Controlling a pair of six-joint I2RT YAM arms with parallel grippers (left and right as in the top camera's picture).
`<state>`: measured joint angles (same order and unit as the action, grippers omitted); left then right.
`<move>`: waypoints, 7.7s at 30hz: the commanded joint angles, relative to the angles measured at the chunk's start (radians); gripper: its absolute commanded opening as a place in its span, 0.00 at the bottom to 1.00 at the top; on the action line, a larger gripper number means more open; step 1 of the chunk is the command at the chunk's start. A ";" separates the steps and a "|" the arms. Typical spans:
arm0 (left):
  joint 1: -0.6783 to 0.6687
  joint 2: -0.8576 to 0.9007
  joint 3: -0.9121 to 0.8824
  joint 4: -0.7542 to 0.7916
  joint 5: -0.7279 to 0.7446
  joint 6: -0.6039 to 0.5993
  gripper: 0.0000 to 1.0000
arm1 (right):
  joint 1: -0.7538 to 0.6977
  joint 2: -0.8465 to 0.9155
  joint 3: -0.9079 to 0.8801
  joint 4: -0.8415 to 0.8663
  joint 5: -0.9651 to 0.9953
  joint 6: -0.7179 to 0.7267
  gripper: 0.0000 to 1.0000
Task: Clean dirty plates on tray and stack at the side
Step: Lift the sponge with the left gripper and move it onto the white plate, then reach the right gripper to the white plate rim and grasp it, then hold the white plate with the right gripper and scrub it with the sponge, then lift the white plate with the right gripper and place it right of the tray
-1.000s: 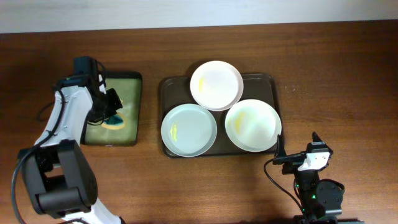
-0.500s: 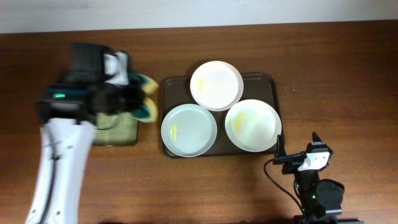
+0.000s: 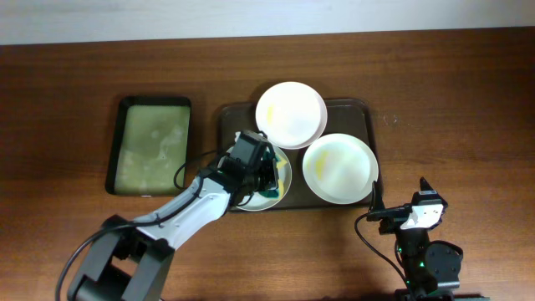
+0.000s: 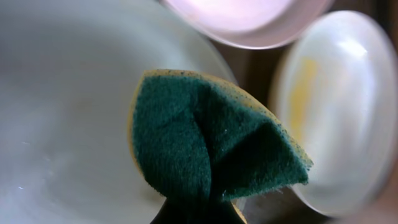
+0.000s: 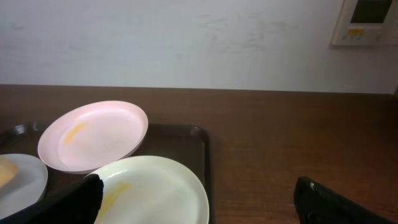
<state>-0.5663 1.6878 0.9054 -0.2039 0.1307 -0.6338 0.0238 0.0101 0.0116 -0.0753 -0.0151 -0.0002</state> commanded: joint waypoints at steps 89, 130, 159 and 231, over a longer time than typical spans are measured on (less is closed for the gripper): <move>0.144 -0.275 0.090 -0.455 -0.199 0.067 1.00 | 0.370 1.983 1.366 -0.654 -0.351 0.243 0.39; 0.143 0.079 0.090 -0.157 0.178 0.221 0.64 | 0.423 2.054 1.361 -0.626 -0.273 0.191 0.10; 0.196 -0.047 0.095 -0.261 -0.341 0.219 0.00 | 0.423 2.054 1.361 -0.626 -0.264 0.191 0.10; 0.536 -0.307 0.127 -0.434 -0.351 0.180 0.00 | 0.686 1.888 1.829 -0.945 0.538 0.153 0.04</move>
<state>-0.0841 1.3529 1.0363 -0.6399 -0.3088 -0.5049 0.6674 1.9278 1.8168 -1.0218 0.3447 0.1539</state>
